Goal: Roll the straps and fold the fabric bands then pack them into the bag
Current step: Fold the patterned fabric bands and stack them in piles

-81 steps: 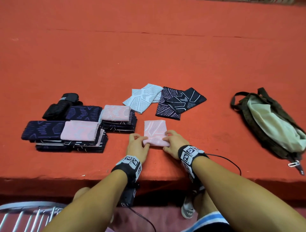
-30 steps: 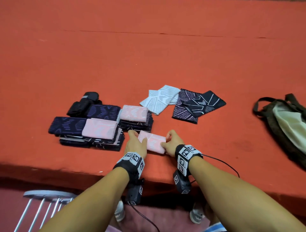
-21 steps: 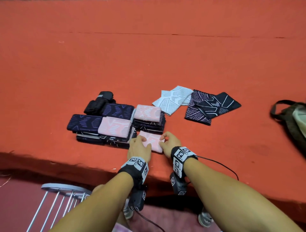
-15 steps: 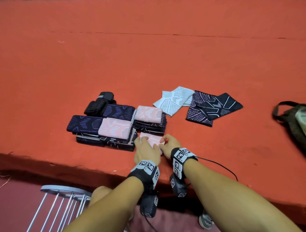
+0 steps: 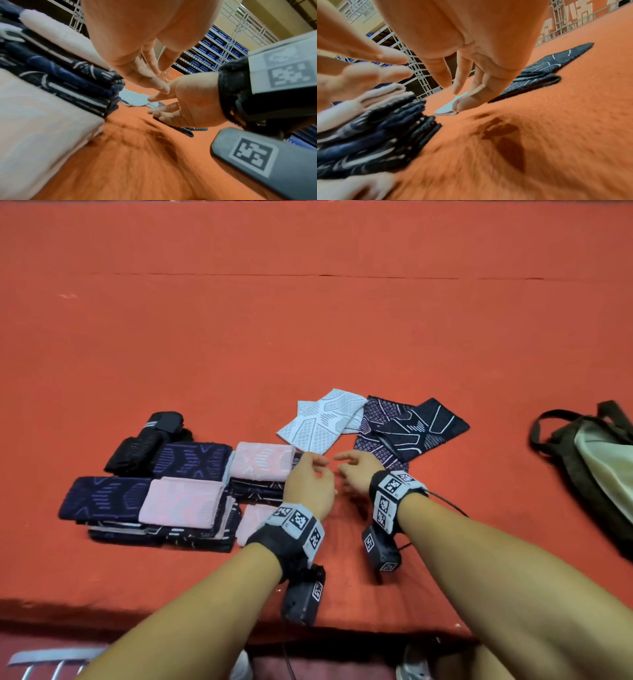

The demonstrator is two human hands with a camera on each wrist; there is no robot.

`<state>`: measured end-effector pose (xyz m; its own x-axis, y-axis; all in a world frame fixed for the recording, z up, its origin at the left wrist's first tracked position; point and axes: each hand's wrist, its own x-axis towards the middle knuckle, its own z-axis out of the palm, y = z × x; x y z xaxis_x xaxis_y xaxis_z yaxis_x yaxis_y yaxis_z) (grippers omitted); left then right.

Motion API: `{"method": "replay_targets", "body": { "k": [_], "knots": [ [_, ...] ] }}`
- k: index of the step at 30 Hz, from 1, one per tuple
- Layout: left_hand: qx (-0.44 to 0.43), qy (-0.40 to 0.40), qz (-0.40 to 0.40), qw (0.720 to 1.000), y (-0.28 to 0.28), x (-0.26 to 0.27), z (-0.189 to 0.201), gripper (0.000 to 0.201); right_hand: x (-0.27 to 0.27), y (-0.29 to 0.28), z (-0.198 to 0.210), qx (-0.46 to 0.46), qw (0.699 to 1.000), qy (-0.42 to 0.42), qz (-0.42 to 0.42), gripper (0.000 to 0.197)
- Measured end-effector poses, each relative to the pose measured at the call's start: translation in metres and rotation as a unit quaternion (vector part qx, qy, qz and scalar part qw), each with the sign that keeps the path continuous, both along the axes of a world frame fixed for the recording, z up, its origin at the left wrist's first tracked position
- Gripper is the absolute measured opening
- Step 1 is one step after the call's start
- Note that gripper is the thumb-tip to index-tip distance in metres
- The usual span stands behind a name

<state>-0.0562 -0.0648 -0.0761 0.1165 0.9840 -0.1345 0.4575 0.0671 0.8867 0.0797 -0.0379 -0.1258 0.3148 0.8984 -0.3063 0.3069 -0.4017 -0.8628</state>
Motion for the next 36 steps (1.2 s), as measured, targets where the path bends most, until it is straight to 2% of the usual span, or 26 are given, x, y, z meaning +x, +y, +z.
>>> {"method": "replay_targets", "body": {
  "k": [6,11,16,25,29,31,33,36],
  "knots": [
    [-0.035,-0.043,0.013,0.998,0.028,0.013,-0.013,0.011,0.006,0.054,-0.007,-0.007,0.996,0.086,-0.009,0.04],
    [-0.061,-0.039,0.013,0.997,0.035,0.009,-0.036,0.013,0.004,0.093,-0.014,-0.003,0.996,0.087,-0.013,0.037],
    [-0.049,-0.027,-0.013,0.998,0.034,0.01,-0.043,0.018,0.006,0.095,-0.019,-0.012,0.997,0.073,-0.018,0.029],
    [-0.026,0.022,-0.015,0.999,0.022,0.016,-0.046,0.04,0.035,0.043,0.013,0.027,0.992,0.091,-0.083,0.014],
    [-0.014,0.079,-0.008,0.997,-0.001,0.018,-0.049,0.072,0.045,0.001,0.022,-0.01,0.981,0.142,-0.128,0.02],
    [-0.005,0.097,-0.03,0.995,-0.012,0.017,-0.053,0.08,0.049,-0.022,0.027,-0.038,0.976,0.153,-0.151,0.02],
    [0.008,0.114,-0.051,0.992,-0.02,0.017,-0.059,0.079,0.053,-0.046,0.028,-0.069,0.972,0.152,-0.163,0.028],
    [0.023,0.118,-0.056,0.991,-0.032,0.017,-0.063,0.068,0.057,-0.075,0.027,-0.096,0.969,0.16,-0.162,0.029]
  ]
}}
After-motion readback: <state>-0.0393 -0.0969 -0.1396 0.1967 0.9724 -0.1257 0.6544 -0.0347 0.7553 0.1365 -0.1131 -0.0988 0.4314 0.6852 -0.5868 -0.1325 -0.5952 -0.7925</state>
